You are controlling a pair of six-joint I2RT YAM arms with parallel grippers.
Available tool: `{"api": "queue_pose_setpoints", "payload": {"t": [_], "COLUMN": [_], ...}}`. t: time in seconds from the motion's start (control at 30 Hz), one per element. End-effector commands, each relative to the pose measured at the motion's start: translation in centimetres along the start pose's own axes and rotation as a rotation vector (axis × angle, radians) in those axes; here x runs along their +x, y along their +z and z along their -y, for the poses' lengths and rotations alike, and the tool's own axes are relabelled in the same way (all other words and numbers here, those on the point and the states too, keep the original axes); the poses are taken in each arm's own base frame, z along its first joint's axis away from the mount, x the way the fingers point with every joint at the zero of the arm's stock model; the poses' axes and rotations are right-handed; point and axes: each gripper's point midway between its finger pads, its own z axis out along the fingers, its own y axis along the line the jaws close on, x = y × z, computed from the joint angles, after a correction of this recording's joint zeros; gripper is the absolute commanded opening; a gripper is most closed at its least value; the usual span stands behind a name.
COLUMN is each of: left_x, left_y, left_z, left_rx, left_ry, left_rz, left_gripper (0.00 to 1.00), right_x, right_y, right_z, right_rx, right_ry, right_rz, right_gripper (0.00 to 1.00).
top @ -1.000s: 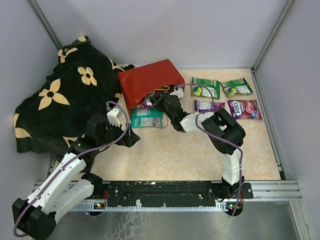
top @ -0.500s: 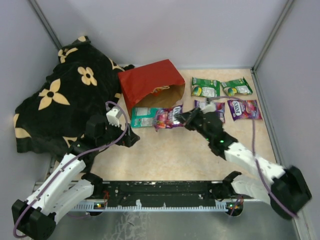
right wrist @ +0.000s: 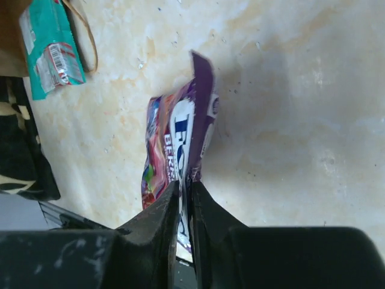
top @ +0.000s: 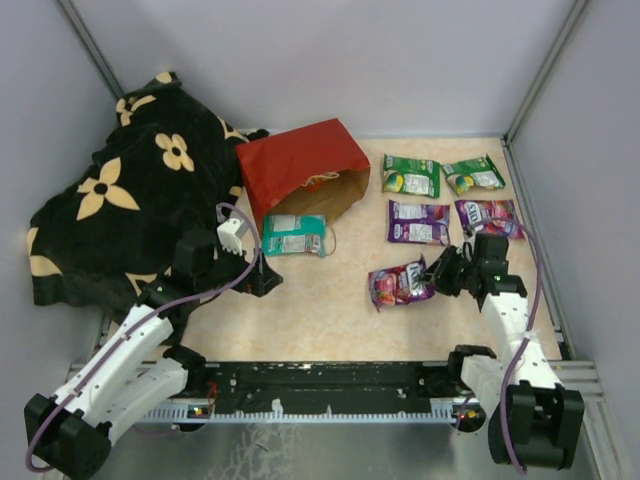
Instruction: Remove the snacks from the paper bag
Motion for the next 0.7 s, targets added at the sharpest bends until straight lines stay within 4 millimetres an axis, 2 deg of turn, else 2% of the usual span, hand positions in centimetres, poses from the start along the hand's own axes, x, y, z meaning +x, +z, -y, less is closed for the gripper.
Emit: {"api": "queue_pose_setpoints", "payload": {"t": [0.0,0.03,0.1,0.17,0.3,0.33,0.37,0.43,0.5,0.67], "left_x": [-0.2,-0.3,-0.3,-0.3,-0.2,-0.2,-0.2,0.0,0.0,0.0], "left_y": [-0.1,-0.1,-0.2,-0.1,-0.1,0.0,0.0,0.1,0.1,0.1], "left_z": [0.5,0.5,0.6,0.6,0.6,0.6,0.6,0.5,0.5,0.3], "left_rx": [0.023,0.021,0.021,0.022,0.022,0.023,0.024,0.021,0.022,0.009], "left_ry": [0.02,0.02,0.02,0.02,0.02,0.021,0.02,0.017,0.015,0.013], "left_rz": [0.005,0.006,0.009,0.007,0.004,0.003,0.001,-0.004,-0.007,-0.007], "left_gripper": [1.0,1.0,1.0,1.0,1.0,1.0,1.0,1.0,1.0,1.0], "right_x": [-0.3,-0.5,-1.2,-2.8,-6.5,-6.7,-6.5,-5.0,-2.8,3.4], "right_y": [-0.2,-0.1,-0.1,-1.1,-4.6,-5.1,-5.3,-4.6,-3.4,1.8], "right_z": [-0.4,0.1,0.9,2.3,1.2,0.2,-0.7,-2.3,-3.1,-3.8], "right_rx": [-0.008,0.021,0.088,0.216,0.365,0.37,0.372,0.377,0.412,0.431], "right_ry": [-0.035,-0.025,-0.025,-0.036,-0.118,-0.155,-0.187,-0.267,-0.342,-0.461], "right_rz": [-0.022,-0.018,-0.009,0.049,0.266,0.291,0.294,0.253,0.205,0.061], "right_gripper": [0.18,0.28,0.6,0.8,0.87,0.88,0.89,0.99,0.99,0.99]}}
